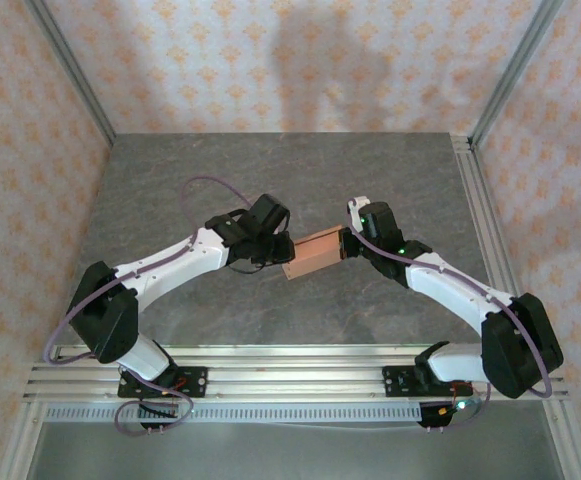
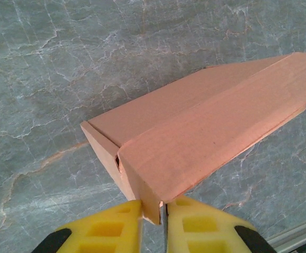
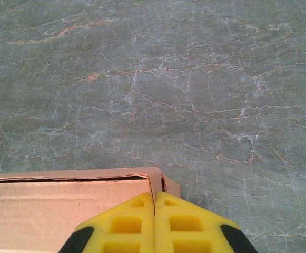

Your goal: Fold the paper box

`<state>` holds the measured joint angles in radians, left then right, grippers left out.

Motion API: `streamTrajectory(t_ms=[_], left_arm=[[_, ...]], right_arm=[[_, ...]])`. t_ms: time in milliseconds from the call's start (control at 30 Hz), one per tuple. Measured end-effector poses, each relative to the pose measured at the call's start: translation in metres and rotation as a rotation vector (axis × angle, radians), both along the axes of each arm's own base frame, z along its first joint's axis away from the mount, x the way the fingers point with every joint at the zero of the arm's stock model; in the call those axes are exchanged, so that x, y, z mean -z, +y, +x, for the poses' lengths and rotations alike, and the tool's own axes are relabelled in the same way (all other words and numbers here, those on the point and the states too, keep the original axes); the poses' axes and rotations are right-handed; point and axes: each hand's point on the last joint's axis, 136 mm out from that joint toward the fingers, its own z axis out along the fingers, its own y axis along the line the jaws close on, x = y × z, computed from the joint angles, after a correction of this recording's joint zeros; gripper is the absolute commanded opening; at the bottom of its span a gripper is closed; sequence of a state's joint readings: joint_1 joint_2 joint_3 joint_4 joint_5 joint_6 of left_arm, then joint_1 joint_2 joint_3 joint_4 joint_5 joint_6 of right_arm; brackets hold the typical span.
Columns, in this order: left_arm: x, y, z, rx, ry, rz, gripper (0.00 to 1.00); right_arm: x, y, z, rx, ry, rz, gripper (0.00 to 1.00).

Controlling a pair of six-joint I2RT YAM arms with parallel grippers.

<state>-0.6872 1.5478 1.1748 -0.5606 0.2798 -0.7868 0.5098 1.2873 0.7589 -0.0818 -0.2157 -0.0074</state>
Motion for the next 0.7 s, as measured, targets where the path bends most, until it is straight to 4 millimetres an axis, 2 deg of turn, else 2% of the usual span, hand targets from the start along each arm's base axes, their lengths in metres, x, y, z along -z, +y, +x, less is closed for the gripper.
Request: streamTrajectory(t_ms=[267, 700], left_arm=[[-0.018, -0.005, 0.006, 0.001, -0.021, -0.019, 0.18], [-0.005, -0.003, 0.003, 0.003, 0.013, 0.012, 0.18]], right_arm=[[0.001, -0.002, 0.000, 0.006, 0.001, -0.007, 0.00], [0.008, -0.003, -0.002, 0.003, -0.025, 0.000, 0.00]])
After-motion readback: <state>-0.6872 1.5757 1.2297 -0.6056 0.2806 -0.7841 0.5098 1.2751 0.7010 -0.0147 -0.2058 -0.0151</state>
